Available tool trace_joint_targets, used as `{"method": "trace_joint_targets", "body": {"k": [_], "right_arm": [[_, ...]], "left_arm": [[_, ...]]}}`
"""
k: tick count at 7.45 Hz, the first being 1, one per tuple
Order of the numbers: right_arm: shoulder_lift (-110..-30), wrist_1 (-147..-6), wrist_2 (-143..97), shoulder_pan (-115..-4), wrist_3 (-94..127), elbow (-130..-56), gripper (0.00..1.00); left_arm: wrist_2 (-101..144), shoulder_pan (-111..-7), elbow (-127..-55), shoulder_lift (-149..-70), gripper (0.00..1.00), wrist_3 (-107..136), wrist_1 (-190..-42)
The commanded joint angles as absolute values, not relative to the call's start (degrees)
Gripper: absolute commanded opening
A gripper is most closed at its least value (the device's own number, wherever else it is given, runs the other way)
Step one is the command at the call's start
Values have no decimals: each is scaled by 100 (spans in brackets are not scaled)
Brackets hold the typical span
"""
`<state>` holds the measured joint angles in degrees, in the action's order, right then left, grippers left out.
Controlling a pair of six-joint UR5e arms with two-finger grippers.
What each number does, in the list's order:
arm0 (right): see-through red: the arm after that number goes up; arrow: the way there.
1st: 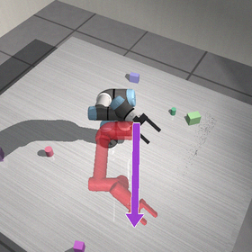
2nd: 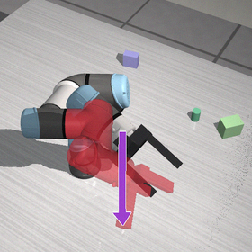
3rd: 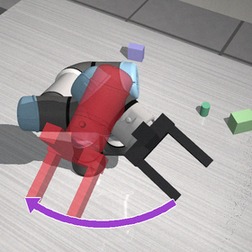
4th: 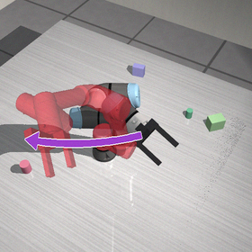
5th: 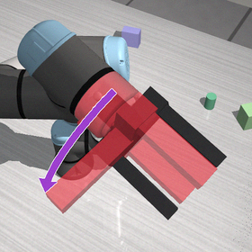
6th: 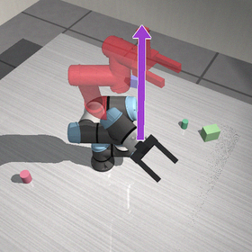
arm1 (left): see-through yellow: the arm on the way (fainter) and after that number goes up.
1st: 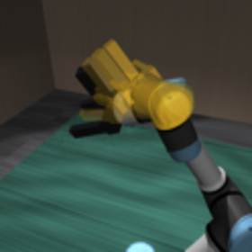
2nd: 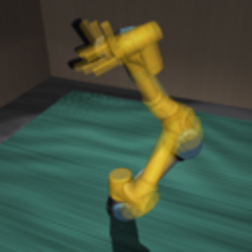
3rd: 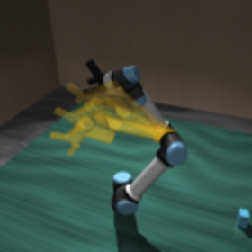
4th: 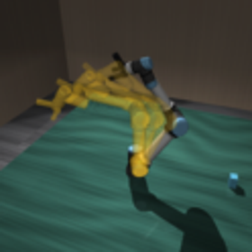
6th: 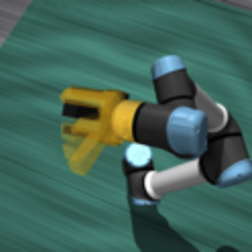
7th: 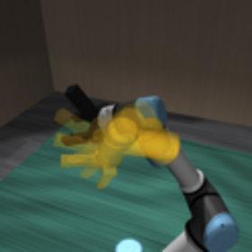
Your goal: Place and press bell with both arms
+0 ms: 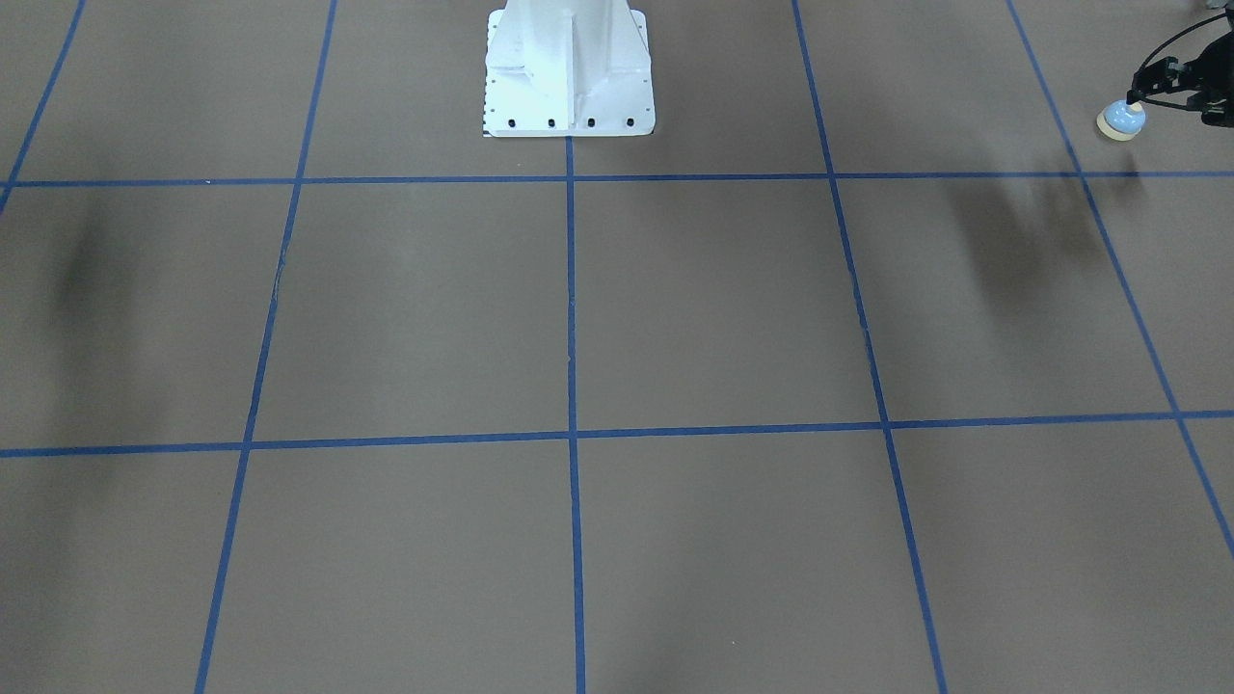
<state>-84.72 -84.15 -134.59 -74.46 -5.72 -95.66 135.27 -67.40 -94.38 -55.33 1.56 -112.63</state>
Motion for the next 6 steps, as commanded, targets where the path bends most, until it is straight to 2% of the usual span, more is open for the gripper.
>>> {"method": "trace_joint_targets", "body": {"k": [1,2,3,6], "right_arm": [[-8394,-8420,-13482,-7400,-571,-9536,100],[-8394,-8420,-13482,-7400,-563,-9536,100],[-8394,-8420,-13482,-7400,-563,-9554,100],[-8394,-8411,-13491,-7374,-554,-9580,100]], "left_arm": [[13500,-6523,-9282,-5703,100,185,-11381],[13352,-6504,-8977,-5704,100,602,-12104],[13377,-6469,-8843,-5704,100,1511,-12346],[13674,-6373,-8675,-5800,100,2160,-12683]]}}
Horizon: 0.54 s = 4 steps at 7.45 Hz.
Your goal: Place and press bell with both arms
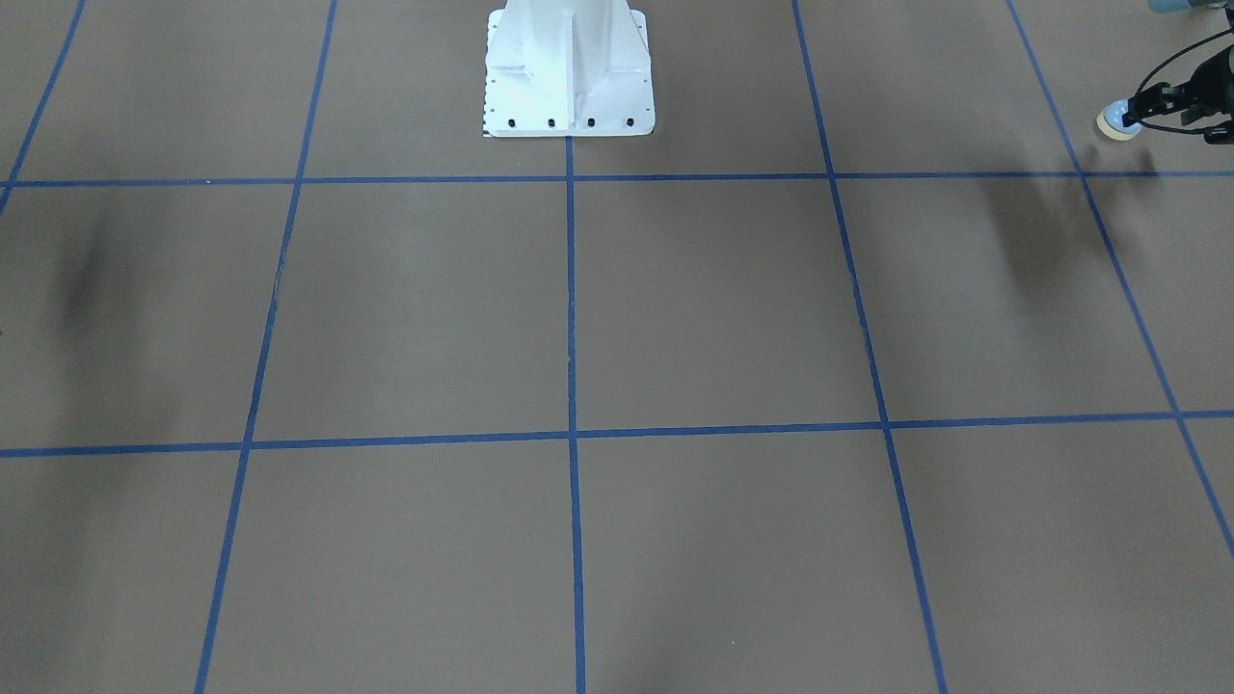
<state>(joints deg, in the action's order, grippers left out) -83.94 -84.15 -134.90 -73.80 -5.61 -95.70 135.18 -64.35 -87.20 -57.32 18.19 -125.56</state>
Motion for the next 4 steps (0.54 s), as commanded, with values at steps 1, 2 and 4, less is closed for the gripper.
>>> {"method": "trace_joint_targets", "body": {"k": [1,2,4], "right_arm": [[-8402,-8420,-13500,-7374,-554,-9580,100],[-8402,-8411,-13491,-7339,-554,-9545,100],[-8394,-8411,-13482,-7313,-554,-9536,100]], "left_arm": [[13737,-6355,-8666,-5809,100,2179,-12691],[13781,-6154,-8657,-5827,100,2180,-12674],[13755,-5881,-8613,-5818,100,2206,-12682]]}}
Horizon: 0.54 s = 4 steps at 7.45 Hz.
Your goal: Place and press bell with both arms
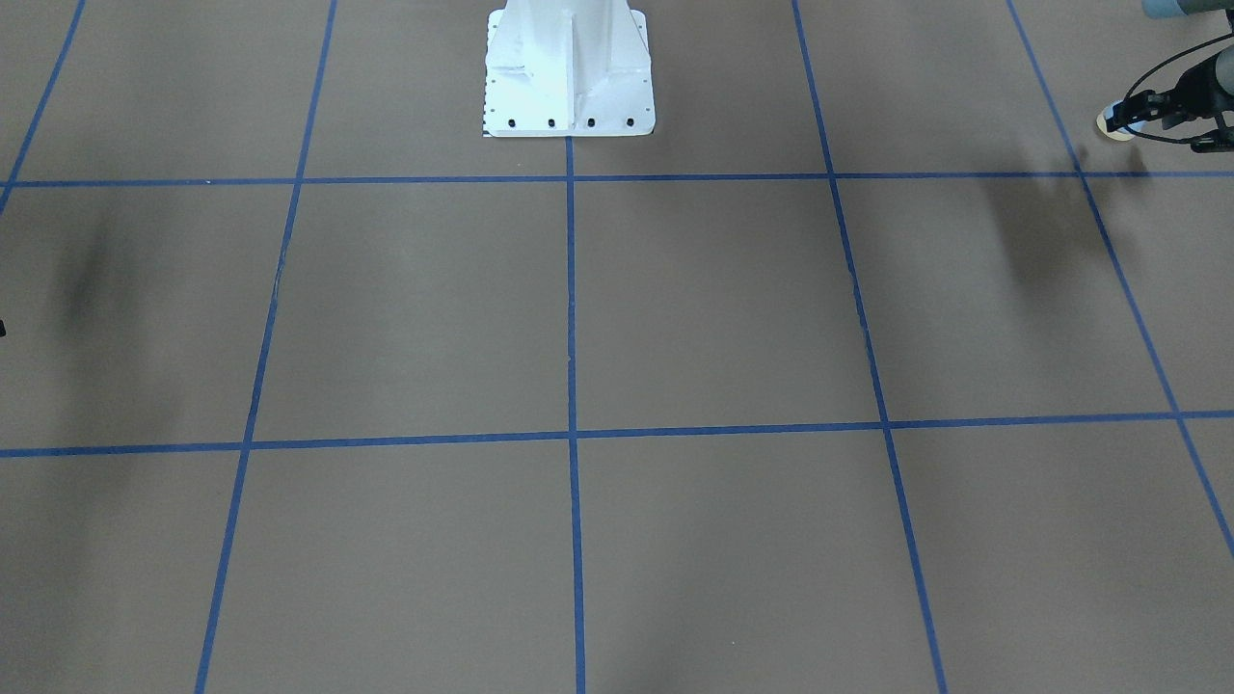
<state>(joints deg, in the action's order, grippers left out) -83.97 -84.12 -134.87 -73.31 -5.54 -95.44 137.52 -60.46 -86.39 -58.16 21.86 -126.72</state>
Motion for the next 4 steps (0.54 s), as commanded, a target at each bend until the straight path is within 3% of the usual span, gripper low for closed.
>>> {"method": "trace_joint_targets", "body": {"k": [1,4], "right_arm": [[-8394,-8411,-13482,-7321,-554,-9545,100],[-8394,-8420,-13482,-7304,-554,-9536,100]], "left_arm": [[13746,-5741,-8570,-5827,100,2197,-12683],[13667,-5512,-8446,-5845,100,2197,-12814]]}}
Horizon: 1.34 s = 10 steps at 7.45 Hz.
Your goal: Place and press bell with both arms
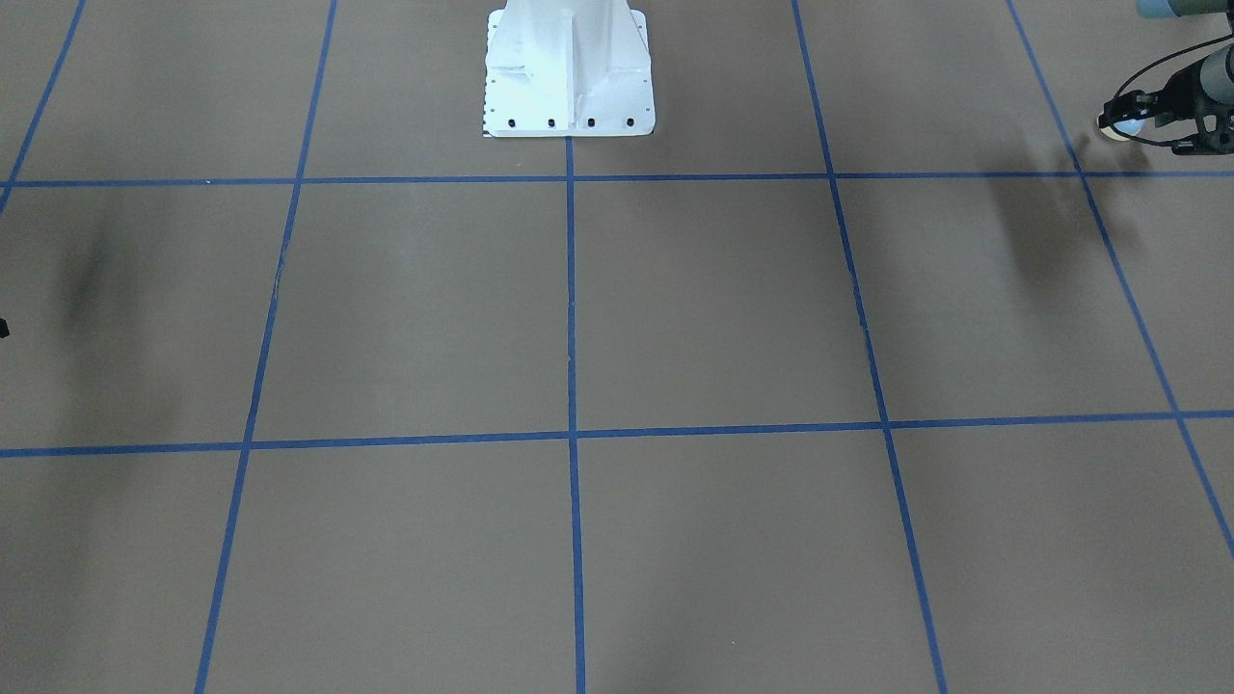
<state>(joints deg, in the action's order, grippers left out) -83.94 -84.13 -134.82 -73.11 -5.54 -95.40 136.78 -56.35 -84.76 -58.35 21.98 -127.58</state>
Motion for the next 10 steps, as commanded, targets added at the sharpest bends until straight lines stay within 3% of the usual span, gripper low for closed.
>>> {"method": "trace_joint_targets", "body": {"k": [1,6,7,8,9,10], "right_arm": [[-8394,-8411,-13482,-7304,-554,-9536,100],[-8402,-8411,-13482,-7304,-554,-9554,100],[-8402,-8411,-13482,-7304,-554,-9571,100],[-8402,-8411,-13482,-7304,-554,-9589,100],[-8402,-8411,-13491,-7304,-554,-9589,100],[-8411,-8411,-13491,-7304,-554,-9606,100]], "left_arm": [[13667,-5406,-8429,-5845,100,2197,-12823],[13658,-5194,-8166,-5880,99,2197,-13068],[13658,-5194,-8148,-5889,95,2197,-13078],[13667,-5194,-8147,-5889,84,2197,-13078],[13676,-5194,-8156,-5889,56,2197,-13087],[13737,-5186,-8165,-5889,17,2215,-13252]]}}
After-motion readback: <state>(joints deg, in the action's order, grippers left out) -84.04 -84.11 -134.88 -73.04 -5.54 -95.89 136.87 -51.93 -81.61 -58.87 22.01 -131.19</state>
